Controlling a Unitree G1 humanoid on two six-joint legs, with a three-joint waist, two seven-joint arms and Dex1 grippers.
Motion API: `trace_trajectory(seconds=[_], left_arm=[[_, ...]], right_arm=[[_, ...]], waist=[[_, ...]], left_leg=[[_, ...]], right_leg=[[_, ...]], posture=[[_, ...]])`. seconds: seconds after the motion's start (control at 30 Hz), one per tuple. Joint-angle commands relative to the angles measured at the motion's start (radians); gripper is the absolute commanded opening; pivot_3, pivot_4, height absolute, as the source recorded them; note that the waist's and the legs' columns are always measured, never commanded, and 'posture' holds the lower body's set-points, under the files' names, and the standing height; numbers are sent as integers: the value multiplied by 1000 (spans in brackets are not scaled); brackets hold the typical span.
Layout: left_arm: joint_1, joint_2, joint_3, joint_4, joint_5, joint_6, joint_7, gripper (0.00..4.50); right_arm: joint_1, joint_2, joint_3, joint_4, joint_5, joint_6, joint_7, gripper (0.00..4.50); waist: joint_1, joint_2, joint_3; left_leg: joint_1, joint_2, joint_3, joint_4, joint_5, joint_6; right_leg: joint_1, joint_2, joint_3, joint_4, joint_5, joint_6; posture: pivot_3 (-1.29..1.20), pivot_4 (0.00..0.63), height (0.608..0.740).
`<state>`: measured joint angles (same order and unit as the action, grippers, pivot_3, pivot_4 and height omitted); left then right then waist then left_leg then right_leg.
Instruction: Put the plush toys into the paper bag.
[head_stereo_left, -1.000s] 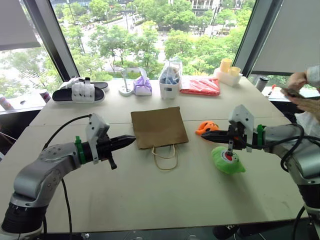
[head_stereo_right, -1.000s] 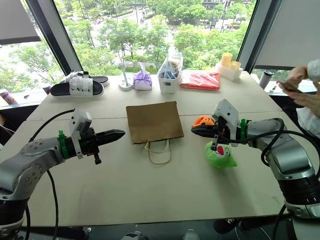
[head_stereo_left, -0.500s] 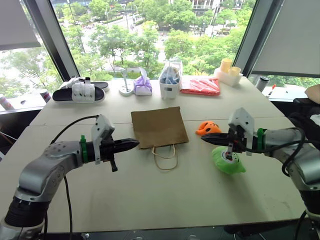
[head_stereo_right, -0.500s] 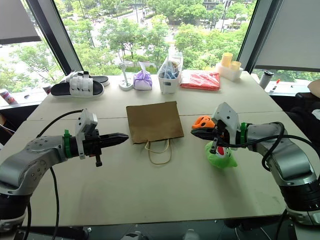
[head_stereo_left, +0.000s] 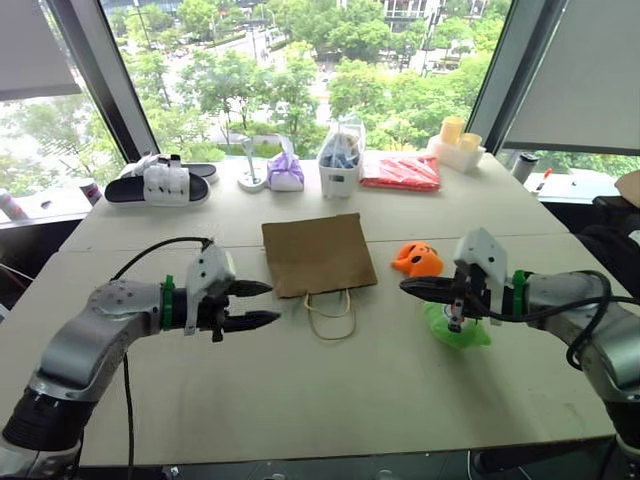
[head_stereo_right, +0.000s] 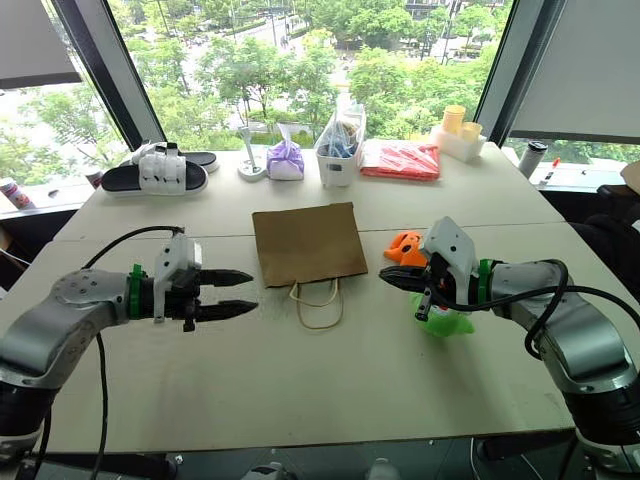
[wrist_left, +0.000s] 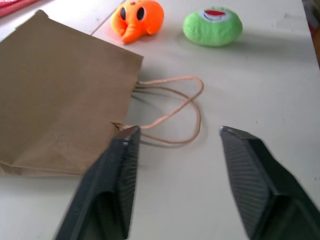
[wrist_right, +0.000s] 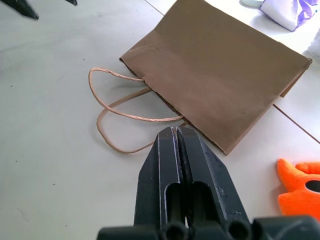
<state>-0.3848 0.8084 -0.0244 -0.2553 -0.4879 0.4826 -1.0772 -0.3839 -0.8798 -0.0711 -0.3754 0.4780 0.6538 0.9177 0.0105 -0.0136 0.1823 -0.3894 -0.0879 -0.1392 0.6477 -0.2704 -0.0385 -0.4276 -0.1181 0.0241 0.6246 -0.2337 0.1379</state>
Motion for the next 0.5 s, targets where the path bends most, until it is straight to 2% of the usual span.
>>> trace_trajectory(seconds=[0.03,0.07,0.37,0.43,0.5], left_arm=[[-23,-36,-58,52,76,-119,-31,4016],[-34,-57,-76,77,90,-139,-33,4470],[-186,-264,-192,423,276,-399,-4,4470],[-216,-301,-185,487,283,-437,1,3960],[-233,-321,-172,525,279,-468,-9,3098]], right_arm=[[22,6,-44,-72,28,19,-28,0],[31,7,-45,-83,31,23,-34,0],[79,12,-65,-151,63,69,-91,0],[96,19,-71,-174,74,84,-109,0],[115,25,-74,-196,80,93,-127,0]], waist=[[3,0,0],[4,0,0],[1,-1,0],[1,-1,0],[1,-1,0]], left_leg=[[0,0,0,0,0,0],[0,0,0,0,0,0],[0,-1,0,1,0,0],[0,-1,0,1,0,0],[0,-1,0,1,0,0]], right_leg=[[0,0,0,0,0,0],[0,0,0,0,0,0],[0,0,0,0,0,0],[0,0,-1,0,0,0],[0,0,-1,0,0,0]], posture=[[0,150,740],[0,150,740],[0,150,740],[0,150,740],[0,150,740]])
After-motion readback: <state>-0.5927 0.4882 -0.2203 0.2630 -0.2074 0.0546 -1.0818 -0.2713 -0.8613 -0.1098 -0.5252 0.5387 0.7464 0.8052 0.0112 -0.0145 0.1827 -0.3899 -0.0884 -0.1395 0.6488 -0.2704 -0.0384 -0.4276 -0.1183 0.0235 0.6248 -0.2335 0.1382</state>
